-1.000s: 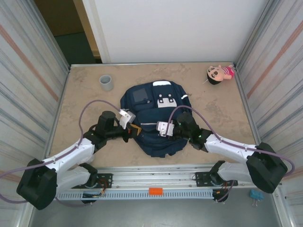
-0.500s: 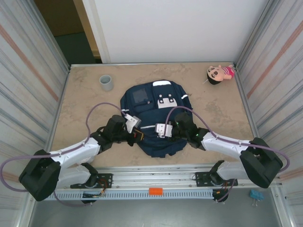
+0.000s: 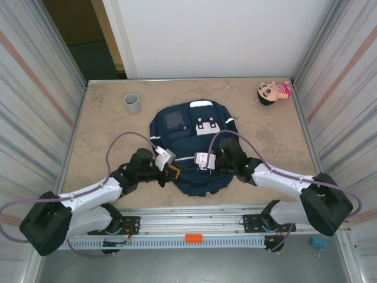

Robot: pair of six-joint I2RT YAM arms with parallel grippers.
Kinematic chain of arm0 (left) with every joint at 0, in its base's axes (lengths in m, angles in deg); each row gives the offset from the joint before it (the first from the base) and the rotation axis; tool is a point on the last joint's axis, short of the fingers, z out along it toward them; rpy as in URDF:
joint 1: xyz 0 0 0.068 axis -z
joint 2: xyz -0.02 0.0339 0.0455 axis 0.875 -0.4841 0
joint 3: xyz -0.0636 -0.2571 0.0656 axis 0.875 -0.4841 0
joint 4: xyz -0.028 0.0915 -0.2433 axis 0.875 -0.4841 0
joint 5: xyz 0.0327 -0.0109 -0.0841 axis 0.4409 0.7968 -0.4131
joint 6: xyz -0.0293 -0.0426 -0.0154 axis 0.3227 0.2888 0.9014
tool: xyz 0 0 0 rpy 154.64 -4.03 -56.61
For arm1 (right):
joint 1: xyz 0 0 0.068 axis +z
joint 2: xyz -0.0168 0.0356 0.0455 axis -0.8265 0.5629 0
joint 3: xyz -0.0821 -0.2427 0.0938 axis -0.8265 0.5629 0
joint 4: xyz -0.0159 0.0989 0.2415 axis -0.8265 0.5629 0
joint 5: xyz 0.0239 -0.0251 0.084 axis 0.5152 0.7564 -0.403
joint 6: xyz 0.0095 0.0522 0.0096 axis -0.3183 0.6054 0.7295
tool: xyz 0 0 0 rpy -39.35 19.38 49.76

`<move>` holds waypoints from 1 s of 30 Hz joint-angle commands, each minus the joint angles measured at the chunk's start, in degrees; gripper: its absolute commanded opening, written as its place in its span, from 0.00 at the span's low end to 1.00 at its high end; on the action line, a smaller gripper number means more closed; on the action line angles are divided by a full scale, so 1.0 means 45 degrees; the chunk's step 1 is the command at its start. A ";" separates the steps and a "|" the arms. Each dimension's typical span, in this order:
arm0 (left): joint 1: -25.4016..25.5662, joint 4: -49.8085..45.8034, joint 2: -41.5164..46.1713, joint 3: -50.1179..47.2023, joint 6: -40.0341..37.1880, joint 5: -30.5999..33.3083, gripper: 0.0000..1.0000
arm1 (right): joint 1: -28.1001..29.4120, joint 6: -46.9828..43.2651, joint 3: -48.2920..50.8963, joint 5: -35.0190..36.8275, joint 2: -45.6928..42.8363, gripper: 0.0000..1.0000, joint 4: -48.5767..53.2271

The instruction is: Pack the student bag

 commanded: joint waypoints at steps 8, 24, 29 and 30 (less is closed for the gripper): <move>0.1398 0.1447 -0.1870 0.1265 0.0467 0.0056 0.03 | 0.0315 -0.0464 -0.0591 -0.0389 0.0125 0.00 -0.0157; 0.1384 -0.3020 0.0852 0.2148 -0.7800 0.2719 0.81 | -0.1125 1.1924 -0.1327 -0.1252 -0.3321 0.38 0.4054; 0.1046 -0.3735 0.0487 0.2498 -1.1287 0.3342 0.81 | -0.1477 1.7175 -0.0306 0.1565 -0.4139 0.35 0.3947; 0.0939 -0.4001 0.0335 0.2683 -1.1690 0.3352 0.81 | -0.1700 1.7608 -0.0081 0.1396 -0.4189 0.34 0.3862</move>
